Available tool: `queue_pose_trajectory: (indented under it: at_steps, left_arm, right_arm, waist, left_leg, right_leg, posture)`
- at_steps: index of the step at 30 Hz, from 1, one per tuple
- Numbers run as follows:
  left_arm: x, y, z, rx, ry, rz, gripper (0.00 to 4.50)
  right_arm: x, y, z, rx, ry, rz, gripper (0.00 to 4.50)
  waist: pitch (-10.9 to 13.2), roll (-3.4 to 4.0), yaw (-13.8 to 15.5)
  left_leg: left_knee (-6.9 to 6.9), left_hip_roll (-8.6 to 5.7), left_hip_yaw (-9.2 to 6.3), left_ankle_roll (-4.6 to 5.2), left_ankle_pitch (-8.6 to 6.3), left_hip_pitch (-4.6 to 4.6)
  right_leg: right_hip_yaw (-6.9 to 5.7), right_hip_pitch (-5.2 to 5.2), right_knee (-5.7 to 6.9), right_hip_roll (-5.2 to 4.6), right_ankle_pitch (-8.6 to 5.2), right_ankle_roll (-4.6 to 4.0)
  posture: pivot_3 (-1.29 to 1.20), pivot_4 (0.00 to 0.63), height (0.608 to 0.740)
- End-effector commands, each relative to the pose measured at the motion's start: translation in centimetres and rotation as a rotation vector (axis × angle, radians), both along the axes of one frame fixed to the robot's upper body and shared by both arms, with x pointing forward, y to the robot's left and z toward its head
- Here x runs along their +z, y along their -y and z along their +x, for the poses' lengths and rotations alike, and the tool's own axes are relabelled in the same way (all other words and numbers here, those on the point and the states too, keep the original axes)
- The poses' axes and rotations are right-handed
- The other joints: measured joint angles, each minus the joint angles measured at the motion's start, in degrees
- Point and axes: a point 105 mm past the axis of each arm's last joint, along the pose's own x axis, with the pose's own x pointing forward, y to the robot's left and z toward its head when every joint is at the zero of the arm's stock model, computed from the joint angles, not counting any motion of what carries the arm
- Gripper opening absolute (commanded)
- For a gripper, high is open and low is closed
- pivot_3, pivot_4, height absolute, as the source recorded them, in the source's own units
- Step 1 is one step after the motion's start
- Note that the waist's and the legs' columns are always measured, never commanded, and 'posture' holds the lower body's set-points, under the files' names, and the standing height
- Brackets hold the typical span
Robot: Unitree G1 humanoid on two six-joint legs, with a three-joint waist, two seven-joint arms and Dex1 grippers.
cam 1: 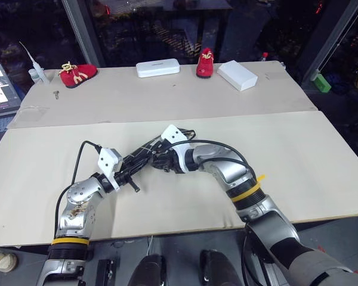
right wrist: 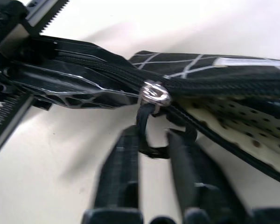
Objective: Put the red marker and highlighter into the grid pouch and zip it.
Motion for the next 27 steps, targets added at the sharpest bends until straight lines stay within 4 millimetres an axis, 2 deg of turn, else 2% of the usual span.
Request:
queue_pose_trajectory:
  at_steps: [1, 5, 7, 10, 14, 19, 21, 27]
  left_arm:
    - [1.1, 0.2, 0.2, -0.010, 0.056, 0.003, 0.00]
    - [1.1, 0.3, 0.2, -0.011, 0.057, 0.001, 0.00]
    - [1.0, 0.3, 0.2, -0.010, 0.057, 0.000, 0.00]
    - [1.0, 0.2, 0.2, -0.005, 0.056, -0.002, 0.00]
    - [0.8, 0.1, 0.0, 0.001, 0.053, -0.006, 0.00]
    - [0.7, 0.1, -0.1, 0.003, 0.052, -0.008, 0.00]
    - [0.7, 0.2, -0.1, 0.002, 0.053, -0.008, 0.00]
    - [0.7, 0.2, -0.2, 0.003, 0.055, -0.010, 0.00]
  right_arm:
    - [1.7, 0.1, 0.3, 0.012, 0.048, 0.038, 0.01]
    - [1.8, 0.7, 0.2, 0.020, 0.045, 0.037, 0.01]
    - [2.0, 1.4, -0.5, 0.074, 0.049, 0.035, 0.01]
    - [2.4, 4.1, -0.8, 0.097, 0.086, 0.000, 0.01]
    - [2.9, 9.1, 1.7, -0.063, 0.145, -0.075, 0.01]
    - [5.5, 14.9, 4.7, -0.239, 0.241, -0.106, 0.01]
    - [6.3, 16.2, 5.2, -0.260, 0.266, -0.108, 0.01]
    - [6.6, 17.6, 6.0, -0.303, 0.283, -0.108, 0.01]
  waist:
    - [0.0, 0.00, 0.0]
    - [0.0, 0.00, 0.0]
    - [0.0, 0.00, 0.0]
    - [0.0, 0.00, 0.2]
    - [0.0, -0.01, 0.2]
    - [0.0, -0.02, 0.0]
    - [0.0, -0.02, 0.0]
    - [0.0, -0.03, 0.1]
  left_leg:
    - [0.00, 0.00, 0.00, 0.00, 0.00, 0.00]
    - [0.00, 0.00, 0.01, 0.00, 0.00, 0.00]
    - [0.00, 0.00, 0.01, 0.00, 0.00, 0.00]
    - [0.00, -0.01, 0.00, 0.01, 0.00, -0.01]
    - [0.04, -0.04, 0.01, 0.02, 0.00, -0.01]
    - [0.06, 0.01, 0.11, 0.02, 0.00, 0.11]
    - [0.06, 0.01, 0.17, 0.02, 0.00, 0.11]
    - [0.05, 0.08, 0.20, 0.06, -0.02, 0.12]
  right_leg:
    - [0.00, 0.00, 0.00, 0.00, 0.00, 0.00]
    - [0.00, 0.01, 0.00, 0.01, 0.00, 0.00]
    - [0.00, 0.01, 0.00, 0.01, 0.00, 0.00]
    - [-0.03, 0.02, -0.03, 0.01, -0.01, 0.01]
    - [-0.03, 0.10, -0.10, -0.03, -0.02, 0.03]
    - [0.02, 0.13, -0.16, 0.03, -0.03, 0.03]
    - [0.06, 0.12, -0.33, 0.03, -0.03, 0.02]
    - [0.06, 0.22, -0.51, 0.05, -0.02, 0.02]
  posture:
    - [0.00, 0.150, 0.740]
    - [0.00, 0.150, 0.740]
    - [0.00, 0.150, 0.740]
    - [0.00, 0.150, 0.740]
    - [0.00, 0.150, 0.740]
    - [0.00, 0.150, 0.740]
    - [0.00, 0.150, 0.740]
    - [0.00, 0.150, 0.740]
